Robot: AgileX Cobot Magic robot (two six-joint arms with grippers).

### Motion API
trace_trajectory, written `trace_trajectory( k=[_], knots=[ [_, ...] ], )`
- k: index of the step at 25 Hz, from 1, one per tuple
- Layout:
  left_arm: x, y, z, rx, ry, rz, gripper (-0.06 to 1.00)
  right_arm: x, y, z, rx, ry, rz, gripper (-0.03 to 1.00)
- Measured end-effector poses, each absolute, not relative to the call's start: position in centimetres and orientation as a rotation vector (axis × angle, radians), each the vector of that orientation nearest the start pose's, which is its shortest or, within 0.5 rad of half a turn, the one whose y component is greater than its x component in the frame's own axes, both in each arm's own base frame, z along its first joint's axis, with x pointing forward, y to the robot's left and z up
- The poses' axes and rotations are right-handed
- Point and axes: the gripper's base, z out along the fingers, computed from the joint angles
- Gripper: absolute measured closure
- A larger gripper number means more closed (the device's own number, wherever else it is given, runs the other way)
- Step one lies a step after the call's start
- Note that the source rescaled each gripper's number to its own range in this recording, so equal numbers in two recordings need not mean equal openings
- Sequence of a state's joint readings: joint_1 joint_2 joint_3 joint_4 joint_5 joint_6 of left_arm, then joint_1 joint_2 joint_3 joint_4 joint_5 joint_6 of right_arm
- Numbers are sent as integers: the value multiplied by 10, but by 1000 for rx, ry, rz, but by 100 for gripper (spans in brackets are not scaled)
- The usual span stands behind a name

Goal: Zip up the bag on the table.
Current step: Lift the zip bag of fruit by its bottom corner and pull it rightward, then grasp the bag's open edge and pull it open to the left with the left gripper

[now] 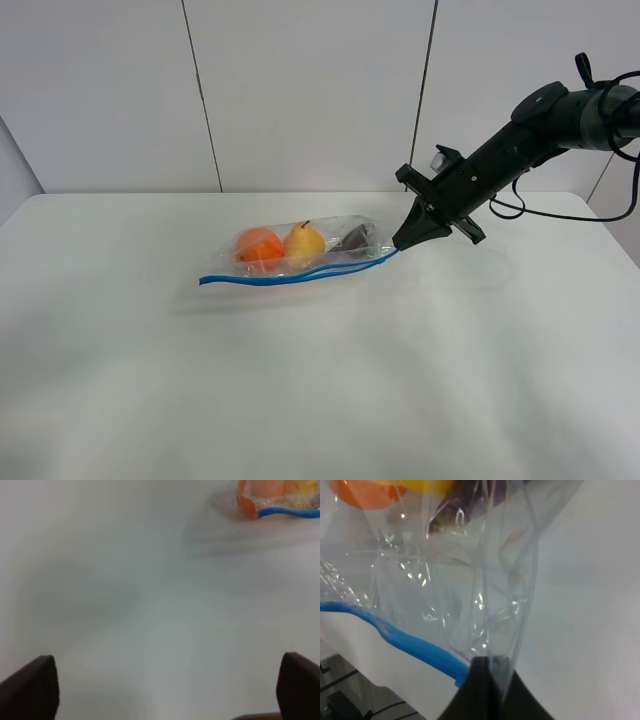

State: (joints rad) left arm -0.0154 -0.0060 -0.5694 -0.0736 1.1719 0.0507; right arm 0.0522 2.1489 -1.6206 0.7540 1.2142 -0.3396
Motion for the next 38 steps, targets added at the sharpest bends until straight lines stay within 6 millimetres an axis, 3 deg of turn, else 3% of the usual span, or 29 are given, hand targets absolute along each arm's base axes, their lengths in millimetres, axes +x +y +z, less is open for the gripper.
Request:
trace_trajectory(
  k=[6,12,15,19,38],
  knots=[
    [-19,-6,287,80,2077,-66,-5,423,86,186,-125,2874,1155,97],
    [-19,-6,287,80,2077,-66,-5,421,107,190,-143,2835,1249,97],
    [-19,-6,287,80,2077,-66,-5,414,134,191,-220,2838,1286,97],
    [-19,-6,287,80,2077,-66,-5,407,154,191,-288,2847,1297,97],
    [-19,-6,287,80,2076,-66,-5,406,155,191,-306,2849,1291,97]
  ],
)
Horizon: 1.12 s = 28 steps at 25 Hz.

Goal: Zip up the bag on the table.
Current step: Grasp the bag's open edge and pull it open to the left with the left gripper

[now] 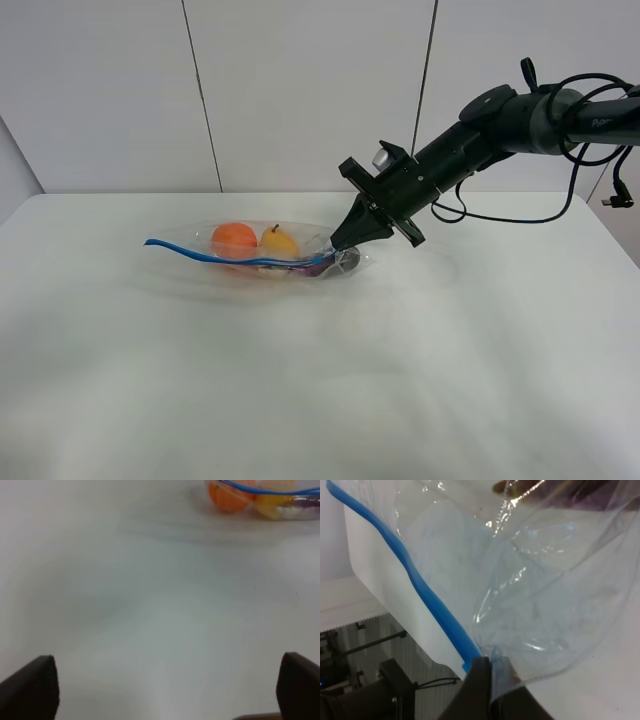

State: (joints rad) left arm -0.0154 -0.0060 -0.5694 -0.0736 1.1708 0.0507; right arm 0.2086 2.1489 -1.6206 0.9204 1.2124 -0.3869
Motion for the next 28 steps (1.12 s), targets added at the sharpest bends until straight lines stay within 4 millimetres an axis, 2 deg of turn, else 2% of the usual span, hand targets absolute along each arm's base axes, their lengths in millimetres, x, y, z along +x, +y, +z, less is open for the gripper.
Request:
trace_trajectory(
  k=[4,8,11,15,19,21,25,26,28],
  knots=[
    [-20,-4,292,78,2065,-46,-5,406,155,191,-310,2852,1284,97],
    [-7,-4,318,76,2091,-40,-5,406,155,190,-313,2854,1279,97],
    [18,-4,341,85,2110,-34,-5,406,155,190,-316,2856,1275,97],
    [67,-5,366,168,2131,15,-5,406,154,190,-319,2859,1268,97],
    [118,-5,369,433,2157,150,-5,406,154,190,-322,2861,1264,97],
    [142,-6,363,607,2145,234,-5,406,154,190,-322,2861,1264,97],
    [184,-6,350,1056,1991,466,-5,406,154,190,-323,2862,1264,97],
    [184,-6,350,1056,1991,466,-5,406,154,190,-323,2862,1264,97],
    [200,-9,344,1262,1876,556,-5,406,154,190,-323,2862,1264,97]
  ],
)
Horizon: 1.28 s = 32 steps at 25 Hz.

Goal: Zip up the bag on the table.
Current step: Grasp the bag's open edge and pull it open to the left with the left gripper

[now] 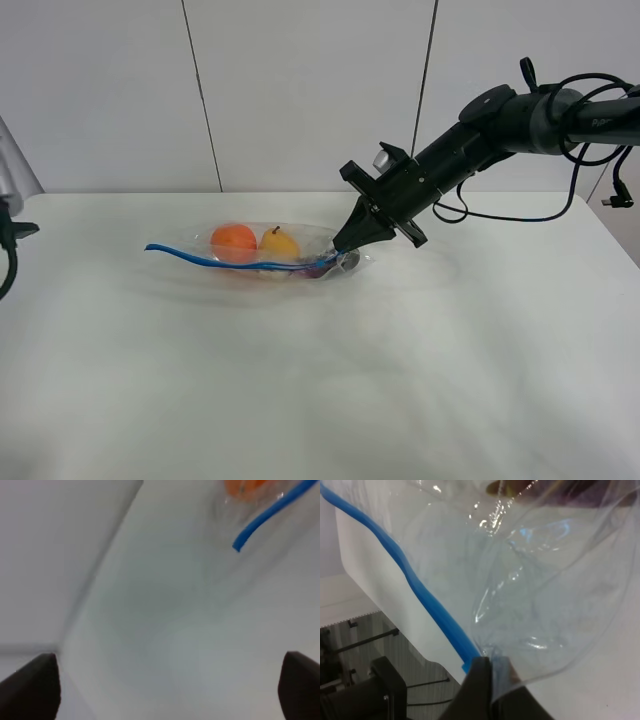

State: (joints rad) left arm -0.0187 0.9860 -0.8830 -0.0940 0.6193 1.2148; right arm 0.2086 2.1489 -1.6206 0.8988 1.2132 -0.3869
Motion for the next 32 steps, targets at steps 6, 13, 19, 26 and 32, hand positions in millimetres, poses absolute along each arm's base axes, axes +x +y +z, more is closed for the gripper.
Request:
trace_trajectory(
  k=[6,13,19,26,32],
  knots=[
    [237,-46,328,1453,1608,458,-5,406,154,190,-323,2862,1264,97],
    [247,-106,305,1556,1504,240,-5,406,154,190,-323,2862,1264,97],
    [258,-147,279,1560,1489,181,-5,406,154,190,-323,2862,1264,97],
    [277,-175,233,1601,1536,212,-5,406,154,190,-323,2862,1264,97],
    [288,-181,202,1618,1598,235,-5,406,154,190,-323,2862,1264,97]
  ],
)
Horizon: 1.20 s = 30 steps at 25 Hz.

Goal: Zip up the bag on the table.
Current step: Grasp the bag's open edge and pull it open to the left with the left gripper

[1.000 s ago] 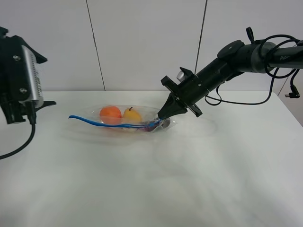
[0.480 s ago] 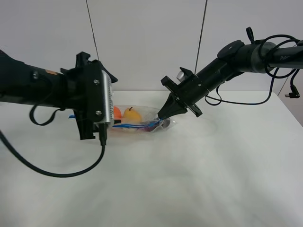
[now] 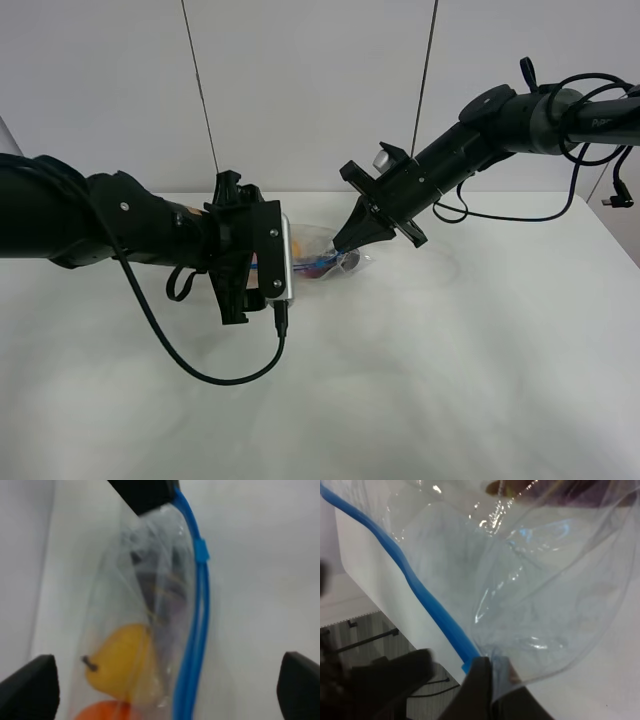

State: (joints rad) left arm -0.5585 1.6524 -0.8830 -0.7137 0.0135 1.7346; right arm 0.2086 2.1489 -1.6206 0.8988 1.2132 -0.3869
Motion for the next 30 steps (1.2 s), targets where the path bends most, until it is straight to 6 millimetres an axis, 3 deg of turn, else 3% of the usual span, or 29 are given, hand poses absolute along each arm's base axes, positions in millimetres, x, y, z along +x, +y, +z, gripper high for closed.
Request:
trace_trajectory(
  k=[3,8,13,17,21,27,30],
  knots=[
    [287,-188,190,1600,1648,198,-5,406,154,190,-323,2862,1264,97],
    [277,-207,191,1589,1612,181,2,406,154,190,-323,2862,1264,97],
    [270,-222,196,1564,1540,219,15,406,154,190,-323,2862,1264,97],
    [274,-223,195,1526,1523,272,23,406,154,190,-323,2862,1264,97],
    [280,-226,183,1528,1553,271,24,406,154,190,-323,2862,1263,97],
    [290,-236,196,1411,1587,213,24,406,154,189,-327,2865,1257,97],
    [289,-237,193,1417,1609,187,24,406,154,189,-327,2865,1257,97]
  ],
)
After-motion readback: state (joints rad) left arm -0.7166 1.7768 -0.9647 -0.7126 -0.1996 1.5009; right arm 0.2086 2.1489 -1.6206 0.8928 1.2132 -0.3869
